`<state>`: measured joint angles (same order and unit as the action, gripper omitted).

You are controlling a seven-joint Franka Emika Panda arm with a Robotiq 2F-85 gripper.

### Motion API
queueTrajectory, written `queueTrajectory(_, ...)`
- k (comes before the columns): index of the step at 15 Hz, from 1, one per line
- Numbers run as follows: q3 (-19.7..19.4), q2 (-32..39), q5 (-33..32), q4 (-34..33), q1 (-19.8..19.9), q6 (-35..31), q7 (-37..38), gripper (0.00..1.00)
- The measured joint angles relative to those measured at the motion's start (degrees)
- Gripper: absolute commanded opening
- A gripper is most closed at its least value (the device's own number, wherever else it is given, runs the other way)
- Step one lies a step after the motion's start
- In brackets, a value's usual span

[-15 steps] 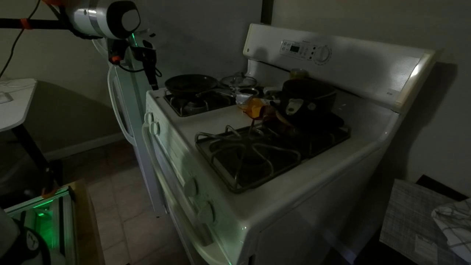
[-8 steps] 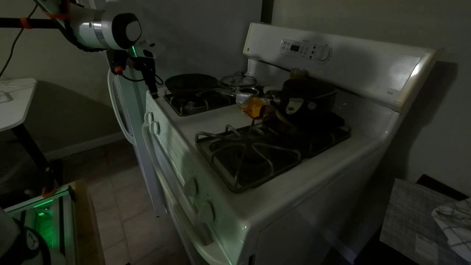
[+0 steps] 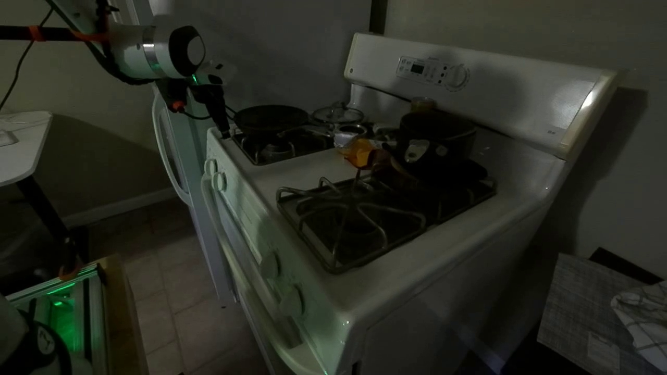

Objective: Put the objects on the stove top in the pan

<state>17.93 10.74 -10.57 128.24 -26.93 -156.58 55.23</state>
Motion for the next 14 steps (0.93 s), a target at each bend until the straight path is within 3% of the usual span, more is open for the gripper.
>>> queueTrajectory(6,-1.4,1.48,-1.8,-1.15,-1.98,0.0,0.01,0.36)
queueTrajectory(7,-1.65,1.56,-2.16,-1.26,-2.3,0.0,0.01,0.29)
queueTrajectory(14,-2.87,2.13,-4.76,-2.53,-3.95,1.75,0.06,0.35)
